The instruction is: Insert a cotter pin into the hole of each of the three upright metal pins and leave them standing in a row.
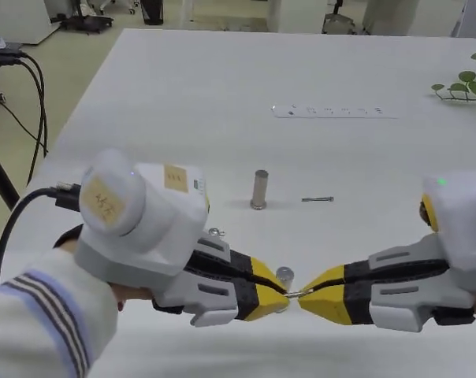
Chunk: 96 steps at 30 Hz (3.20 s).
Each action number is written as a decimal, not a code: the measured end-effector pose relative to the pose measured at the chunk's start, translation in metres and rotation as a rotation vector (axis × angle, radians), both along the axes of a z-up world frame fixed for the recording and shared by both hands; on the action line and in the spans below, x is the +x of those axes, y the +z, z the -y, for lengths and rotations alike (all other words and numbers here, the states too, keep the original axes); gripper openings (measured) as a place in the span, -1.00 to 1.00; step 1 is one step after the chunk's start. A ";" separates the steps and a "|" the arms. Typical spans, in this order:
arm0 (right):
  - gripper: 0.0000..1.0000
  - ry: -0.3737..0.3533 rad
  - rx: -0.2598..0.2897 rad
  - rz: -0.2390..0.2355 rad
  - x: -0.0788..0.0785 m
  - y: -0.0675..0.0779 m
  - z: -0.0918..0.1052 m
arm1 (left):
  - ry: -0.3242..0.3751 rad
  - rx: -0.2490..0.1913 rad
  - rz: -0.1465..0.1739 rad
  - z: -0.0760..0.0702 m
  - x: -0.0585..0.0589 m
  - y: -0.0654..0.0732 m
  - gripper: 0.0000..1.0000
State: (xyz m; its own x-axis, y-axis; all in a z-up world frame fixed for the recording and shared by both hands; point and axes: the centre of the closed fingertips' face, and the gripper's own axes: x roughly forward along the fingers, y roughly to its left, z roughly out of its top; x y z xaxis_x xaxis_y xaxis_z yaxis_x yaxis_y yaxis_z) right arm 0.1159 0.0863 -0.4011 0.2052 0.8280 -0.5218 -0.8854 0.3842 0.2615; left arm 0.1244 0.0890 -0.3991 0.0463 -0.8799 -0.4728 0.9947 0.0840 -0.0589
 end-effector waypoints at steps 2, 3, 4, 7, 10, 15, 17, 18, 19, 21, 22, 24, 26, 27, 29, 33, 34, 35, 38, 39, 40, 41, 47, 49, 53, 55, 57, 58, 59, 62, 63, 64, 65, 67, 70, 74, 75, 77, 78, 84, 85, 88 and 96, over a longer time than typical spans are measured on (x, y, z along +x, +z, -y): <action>-1.00 -0.010 -0.004 0.015 0.002 0.000 0.003 | 0.023 -0.007 -0.028 0.001 0.004 0.001 -0.98; -1.00 -0.020 -0.012 0.023 0.005 -0.002 0.007 | 0.050 -0.009 -0.068 0.002 0.008 0.000 -0.94; -1.00 -0.025 -0.016 0.024 0.006 -0.003 0.010 | 0.059 -0.008 -0.060 0.001 0.011 0.000 -0.90; -1.00 -0.068 -0.012 0.023 0.014 -0.005 0.020 | 0.097 0.023 -0.010 -0.002 0.023 -0.005 -0.61; -1.00 -0.096 -0.033 0.039 0.021 -0.009 0.031 | 0.112 0.035 -0.001 -0.003 0.028 -0.009 -0.48; -1.00 -0.106 -0.054 0.054 0.028 -0.014 0.040 | 0.137 0.061 -0.002 -0.004 0.036 -0.018 -0.50; -1.00 -0.100 -0.060 0.056 0.029 -0.016 0.041 | 0.142 0.069 -0.006 -0.003 0.037 -0.021 -0.50; -1.00 -0.098 -0.059 0.055 0.029 -0.017 0.042 | 0.143 0.072 -0.007 -0.002 0.038 -0.022 -0.51; -1.00 -0.100 -0.059 0.055 0.030 -0.018 0.042 | 0.143 0.075 -0.010 -0.001 0.038 -0.023 -0.51; -1.00 -0.098 -0.062 0.058 0.031 -0.020 0.041 | 0.142 0.072 -0.030 0.002 0.038 -0.025 -0.54; -1.00 -0.096 -0.062 0.059 0.031 -0.020 0.041 | 0.142 0.071 -0.034 0.003 0.038 -0.026 -0.55; -1.00 -0.091 -0.055 0.057 0.032 -0.021 0.040 | 0.143 0.074 -0.040 0.006 0.040 -0.029 -0.55; -1.00 -0.087 -0.056 0.058 0.032 -0.023 0.041 | 0.146 0.079 -0.045 0.008 0.042 -0.032 -0.56; -1.00 -0.084 -0.058 0.058 0.032 -0.024 0.041 | 0.145 0.079 -0.046 0.009 0.042 -0.032 -0.58; -1.00 -0.083 -0.055 0.057 0.033 -0.025 0.042 | 0.142 0.082 -0.050 0.010 0.042 -0.034 -0.61; -1.00 -0.085 -0.040 0.048 0.034 -0.025 0.042 | 0.133 0.077 -0.052 0.013 0.042 -0.035 -0.69; -1.00 -0.084 -0.039 0.049 0.035 -0.025 0.043 | 0.128 0.078 -0.053 0.013 0.042 -0.035 -0.77; -1.00 -0.083 -0.037 0.046 0.035 -0.025 0.043 | 0.130 0.081 -0.050 0.013 0.042 -0.036 -0.78; -1.00 -0.076 -0.036 0.044 0.034 -0.025 0.042 | 0.140 0.075 -0.070 0.013 0.043 -0.037 -0.80; -1.00 -0.074 -0.034 0.044 0.034 -0.025 0.042 | 0.137 0.075 -0.067 0.013 0.043 -0.037 -0.80; -1.00 -0.072 -0.030 0.043 0.034 -0.025 0.042 | 0.132 0.074 -0.061 0.013 0.043 -0.037 -0.80; -1.00 -0.070 -0.027 0.042 0.034 -0.024 0.042 | 0.130 0.074 -0.062 0.013 0.043 -0.037 -0.80; -1.00 -0.055 -0.021 0.040 0.034 -0.024 0.039 | 0.110 0.073 -0.051 0.014 0.042 -0.037 -0.81; -1.00 -0.047 -0.025 0.043 0.034 -0.025 0.038 | 0.110 0.073 -0.053 0.014 0.042 -0.038 -0.81; -1.00 -0.031 -0.035 0.033 0.033 -0.029 0.038 | 0.101 0.075 -0.045 0.013 0.042 -0.038 -0.81; -1.00 -0.023 -0.038 0.032 0.034 -0.030 0.038 | 0.100 0.073 -0.047 0.013 0.042 -0.038 -0.81; -1.00 -0.001 -0.047 0.035 0.036 -0.032 0.039 | 0.101 0.072 -0.053 0.013 0.042 -0.038 -0.81; -1.00 0.016 -0.051 0.039 0.035 -0.032 0.039 | 0.104 0.073 -0.059 0.013 0.042 -0.038 -0.81; -1.00 0.029 -0.060 0.044 0.035 -0.033 0.040 | 0.109 0.072 -0.068 0.014 0.042 -0.038 -0.81; -1.00 0.097 -0.090 0.079 0.036 -0.033 0.040 | 0.103 0.073 -0.066 0.014 0.042 -0.038 -0.81; -1.00 0.107 -0.094 0.087 0.037 -0.033 0.040 | 0.103 0.073 -0.067 0.014 0.042 -0.038 -0.81; -1.00 0.128 -0.095 0.095 0.037 -0.032 0.039 | 0.098 0.073 -0.062 0.014 0.041 -0.038 -0.81; -1.00 0.137 -0.096 0.095 0.038 -0.033 0.040 | 0.096 0.073 -0.060 0.014 0.041 -0.038 -0.81; -1.00 0.158 -0.098 0.093 0.038 -0.032 0.039 | 0.092 0.073 -0.055 0.014 0.041 -0.038 -0.81; -1.00 0.185 -0.097 0.103 0.036 -0.031 0.038 | 0.086 0.078 -0.049 0.014 0.041 -0.038 -0.81; -1.00 0.195 -0.102 0.116 0.036 -0.031 0.038 | 0.071 0.091 -0.032 0.014 0.041 -0.038 -0.81; -1.00 0.198 -0.105 0.122 0.037 -0.032 0.038 | 0.060 0.094 -0.023 0.014 0.040 -0.038 -0.81; -1.00 0.205 -0.109 0.124 0.037 -0.034 0.039 | 0.047 0.097 -0.015 0.014 0.040 -0.038 -0.81; -1.00 0.207 -0.110 0.125 0.038 -0.034 0.039 | 0.042 0.099 -0.012 0.014 0.040 -0.038 -0.81; -1.00 0.220 -0.108 0.132 0.043 -0.036 0.039 | 0.028 0.104 -0.014 0.014 0.040 -0.037 -0.82; -1.00 0.221 -0.108 0.133 0.044 -0.036 0.039 | 0.027 0.106 -0.012 0.014 0.040 -0.037 -0.82; -1.00 0.228 -0.107 0.132 0.045 -0.039 0.038 | 0.028 0.107 -0.008 0.014 0.040 -0.037 -0.82; -1.00 0.237 -0.105 0.123 0.045 -0.047 0.031 | 0.040 0.110 -0.011 0.014 0.040 -0.038 -0.82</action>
